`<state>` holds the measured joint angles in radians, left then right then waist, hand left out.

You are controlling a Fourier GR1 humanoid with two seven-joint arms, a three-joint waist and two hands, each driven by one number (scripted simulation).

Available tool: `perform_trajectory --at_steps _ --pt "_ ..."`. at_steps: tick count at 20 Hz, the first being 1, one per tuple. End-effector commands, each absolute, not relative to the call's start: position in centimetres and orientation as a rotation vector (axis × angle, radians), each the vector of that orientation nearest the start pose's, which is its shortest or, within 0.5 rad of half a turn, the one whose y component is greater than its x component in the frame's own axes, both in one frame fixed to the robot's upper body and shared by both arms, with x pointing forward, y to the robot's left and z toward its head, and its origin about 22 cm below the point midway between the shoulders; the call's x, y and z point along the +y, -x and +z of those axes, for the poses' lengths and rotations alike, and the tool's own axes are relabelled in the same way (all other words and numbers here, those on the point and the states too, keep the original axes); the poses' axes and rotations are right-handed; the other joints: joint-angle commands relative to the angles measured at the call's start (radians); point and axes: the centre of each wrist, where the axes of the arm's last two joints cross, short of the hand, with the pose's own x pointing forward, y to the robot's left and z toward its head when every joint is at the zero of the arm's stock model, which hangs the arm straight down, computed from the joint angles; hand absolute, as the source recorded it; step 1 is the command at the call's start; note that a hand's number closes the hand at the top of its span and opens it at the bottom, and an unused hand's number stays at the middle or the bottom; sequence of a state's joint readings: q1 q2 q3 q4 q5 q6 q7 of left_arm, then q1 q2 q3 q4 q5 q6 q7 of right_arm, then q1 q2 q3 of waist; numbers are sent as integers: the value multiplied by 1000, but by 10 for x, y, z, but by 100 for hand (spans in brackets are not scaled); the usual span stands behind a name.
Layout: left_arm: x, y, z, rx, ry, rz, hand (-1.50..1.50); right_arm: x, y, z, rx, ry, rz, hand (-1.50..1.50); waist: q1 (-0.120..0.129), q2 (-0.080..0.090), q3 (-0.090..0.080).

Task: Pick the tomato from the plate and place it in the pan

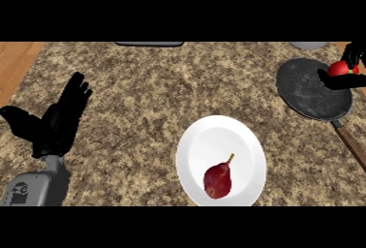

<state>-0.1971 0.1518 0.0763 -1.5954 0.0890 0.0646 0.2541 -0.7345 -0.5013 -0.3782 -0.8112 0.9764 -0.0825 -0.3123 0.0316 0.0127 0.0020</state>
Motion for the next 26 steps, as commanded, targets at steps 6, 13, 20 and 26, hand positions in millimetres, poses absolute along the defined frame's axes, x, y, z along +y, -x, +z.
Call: perform_trajectory --at_steps 6,13,20,26 --pt "258 -275 51 -1533 -54 7 0 -410 -399 86 -1548 1080 890 150 26 9 1" --pt "252 -287 71 -1554 -53 -18 0 -403 -389 45 -1277 1029 735 -150 41 19 3" --pt "245 -292 71 -1543 -53 -2 0 -411 -378 30 -1363 869 709 -150 30 15 4" --pt "254 -295 74 -1554 -53 10 0 -459 -368 70 -1573 757 413 -150 14 13 6"
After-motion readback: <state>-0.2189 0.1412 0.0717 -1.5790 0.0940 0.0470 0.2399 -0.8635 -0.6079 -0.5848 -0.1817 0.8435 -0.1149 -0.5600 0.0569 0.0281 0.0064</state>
